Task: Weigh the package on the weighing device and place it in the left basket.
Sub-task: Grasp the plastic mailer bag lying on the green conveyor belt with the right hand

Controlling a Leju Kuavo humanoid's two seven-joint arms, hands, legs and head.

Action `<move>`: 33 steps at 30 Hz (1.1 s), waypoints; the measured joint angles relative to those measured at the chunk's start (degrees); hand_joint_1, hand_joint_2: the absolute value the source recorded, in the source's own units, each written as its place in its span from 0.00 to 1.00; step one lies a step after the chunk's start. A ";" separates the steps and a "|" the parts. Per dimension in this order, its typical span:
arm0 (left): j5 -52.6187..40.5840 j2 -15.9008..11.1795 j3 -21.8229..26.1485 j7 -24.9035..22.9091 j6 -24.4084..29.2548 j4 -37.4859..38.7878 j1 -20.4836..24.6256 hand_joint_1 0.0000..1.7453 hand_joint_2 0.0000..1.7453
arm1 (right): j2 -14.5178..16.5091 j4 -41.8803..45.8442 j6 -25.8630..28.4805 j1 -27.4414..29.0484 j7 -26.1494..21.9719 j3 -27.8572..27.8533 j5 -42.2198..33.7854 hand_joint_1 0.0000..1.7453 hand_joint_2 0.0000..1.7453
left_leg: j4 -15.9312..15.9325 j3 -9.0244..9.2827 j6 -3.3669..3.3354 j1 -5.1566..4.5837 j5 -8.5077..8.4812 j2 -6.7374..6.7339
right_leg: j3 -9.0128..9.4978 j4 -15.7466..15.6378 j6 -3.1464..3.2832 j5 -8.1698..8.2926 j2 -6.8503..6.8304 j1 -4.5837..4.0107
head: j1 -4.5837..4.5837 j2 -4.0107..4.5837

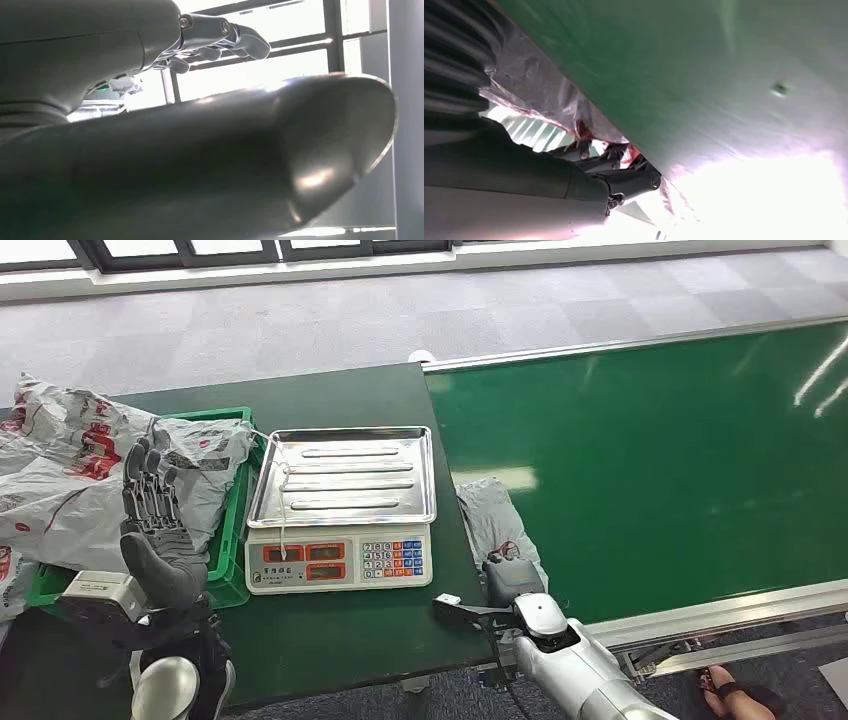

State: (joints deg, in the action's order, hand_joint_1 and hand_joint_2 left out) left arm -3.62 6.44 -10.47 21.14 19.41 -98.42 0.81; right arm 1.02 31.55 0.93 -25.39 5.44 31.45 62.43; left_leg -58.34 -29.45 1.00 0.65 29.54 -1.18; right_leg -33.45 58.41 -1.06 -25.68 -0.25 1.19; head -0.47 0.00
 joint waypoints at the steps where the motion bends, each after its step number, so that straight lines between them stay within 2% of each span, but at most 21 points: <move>1: 0.00 0.00 0.00 0.00 -0.04 0.00 0.00 0.00 0.00 | -0.09 0.21 0.14 0.18 0.07 0.00 -0.03 1.00 1.00 | 0.00 -0.01 0.00 0.00 0.00 0.04 | 0.01 0.00 0.00 -0.01 -0.04 0.00 | 0.00 0.00; 7: 0.01 -0.03 0.00 0.19 -0.17 -0.01 -0.12 0.00 0.00 | -1.55 3.40 2.28 2.57 0.58 -0.06 0.07 1.00 1.00 | -0.01 -0.21 -0.01 -0.02 0.01 0.41 | -0.02 -0.05 -0.07 -0.09 -0.42 0.02 | 0.01 0.00; 13: -0.39 -0.06 0.26 0.87 -0.17 -0.92 -1.73 0.00 0.00 | -3.82 10.46 5.65 6.35 4.42 -1.16 4.21 1.00 1.00 | -0.01 -0.53 -0.05 -0.08 -0.01 0.69 | -0.19 -0.08 -0.10 -0.12 -0.70 0.10 | 0.00 0.00; 20: -0.17 -0.11 1.44 3.05 -0.17 -2.95 -5.14 0.00 0.00 | -10.57 21.98 7.03 7.41 7.05 -6.94 10.61 1.00 1.00 | -0.06 -1.36 -0.28 -0.19 -0.11 0.62 | -0.68 -0.09 -0.33 0.05 -0.67 0.34 | 0.01 0.00; 24: 0.31 -0.12 2.02 3.82 -0.11 -3.73 -6.17 0.00 0.00 | -13.62 26.87 7.42 4.90 7.03 -10.03 14.29 1.00 1.00 | -0.07 -1.63 -0.34 -0.28 -0.14 0.49 | -0.87 -0.09 -0.39 0.10 -0.57 0.37 | 0.00 0.00; 27: 0.72 -0.12 2.28 4.43 0.16 -4.13 -6.83 0.00 0.00 | -15.03 28.59 8.20 0.63 6.23 -12.07 16.99 1.00 1.00 | -0.07 -1.76 -0.39 -0.28 -0.25 0.50 | -1.01 -0.07 -0.40 0.17 -0.57 0.36 | 0.01 0.00; 30: 1.23 -0.11 2.75 5.26 0.70 -4.52 -7.37 0.00 0.00 | -15.01 28.84 9.39 -4.48 5.44 -12.57 19.87 1.00 1.00 | -0.06 -1.84 -0.38 -0.28 -0.27 0.41 | -1.07 -0.05 -0.38 0.21 -0.48 0.35 | 0.00 0.00; 33: 1.69 -0.08 3.03 5.86 1.28 -5.06 -7.80 0.00 0.00 | -13.65 28.53 10.19 -9.62 4.83 -12.09 21.84 1.00 1.00 | -0.06 -1.66 -0.30 -0.27 -0.36 0.42 | -1.14 -0.03 -0.36 0.23 -0.47 0.31 | 0.00 0.00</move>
State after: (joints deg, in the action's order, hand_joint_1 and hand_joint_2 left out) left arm -1.92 6.36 -7.44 27.00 20.69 -103.48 -6.99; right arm -12.63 60.08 11.12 -35.01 10.27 19.36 84.27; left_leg -58.39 -31.11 0.69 0.39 29.18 -0.76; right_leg -34.59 58.38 -1.42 -25.45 -0.73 1.51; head -0.47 0.00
